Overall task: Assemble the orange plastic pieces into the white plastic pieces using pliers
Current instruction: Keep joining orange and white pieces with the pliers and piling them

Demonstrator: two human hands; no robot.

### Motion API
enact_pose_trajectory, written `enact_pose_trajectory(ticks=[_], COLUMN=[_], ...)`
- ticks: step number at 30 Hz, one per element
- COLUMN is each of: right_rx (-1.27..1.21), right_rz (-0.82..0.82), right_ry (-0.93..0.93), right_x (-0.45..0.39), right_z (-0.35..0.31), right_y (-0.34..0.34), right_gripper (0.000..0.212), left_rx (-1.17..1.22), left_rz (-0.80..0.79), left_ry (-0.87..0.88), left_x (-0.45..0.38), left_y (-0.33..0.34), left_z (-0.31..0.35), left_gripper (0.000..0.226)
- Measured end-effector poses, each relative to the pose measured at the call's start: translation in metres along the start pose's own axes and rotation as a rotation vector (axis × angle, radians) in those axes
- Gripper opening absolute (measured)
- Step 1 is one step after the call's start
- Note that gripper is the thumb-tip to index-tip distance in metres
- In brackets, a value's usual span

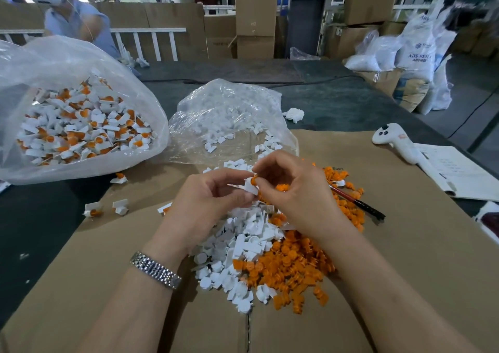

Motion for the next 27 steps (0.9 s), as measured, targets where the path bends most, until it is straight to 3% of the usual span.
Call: enact_pose_trajectory(ticks=[8,13,20,27], right_rx=[-0.041,-0.22,-0.063,0.036], right_rz=[-0.039,-0.186,-0.153,-0.114], right_ry=[-0.023,0.054,0.034,-0.027], right_x=[0.0008,0.0031,0.003,0.0035], right_z=[-0.0052,-0.0037,-0.0036,-0.0064], right_y=[-0.0013,-0.0055,-0.0104,-0.0075], right_gripper=[0.012,0.028,0.022,0.023], left_rx=[0.249,0.53,0.524,0.512], left_rz=[-0.091,-0.165,-0.166,-0.073], left_ry=[0.016,-0.058,-0.103,-0.106], left_x=[-0.0001,-0.0018,0.0022,0.0006], left_y=[0.0036,0.0063,0.0093,0.0028], left_z=[0.0007,0.0013,0.0007,-0.0022], left_gripper=[0.025,0.027,0.033,0.022])
Point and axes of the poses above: each hand's wrist, its own x-axis away from the middle knuckle, its own y-axis out of the palm, z = x × y, the point moved 7 cm from there along -x, towards the middle knuckle, and after that the axes turned 8 degrees about x, right-handed, at the moved point
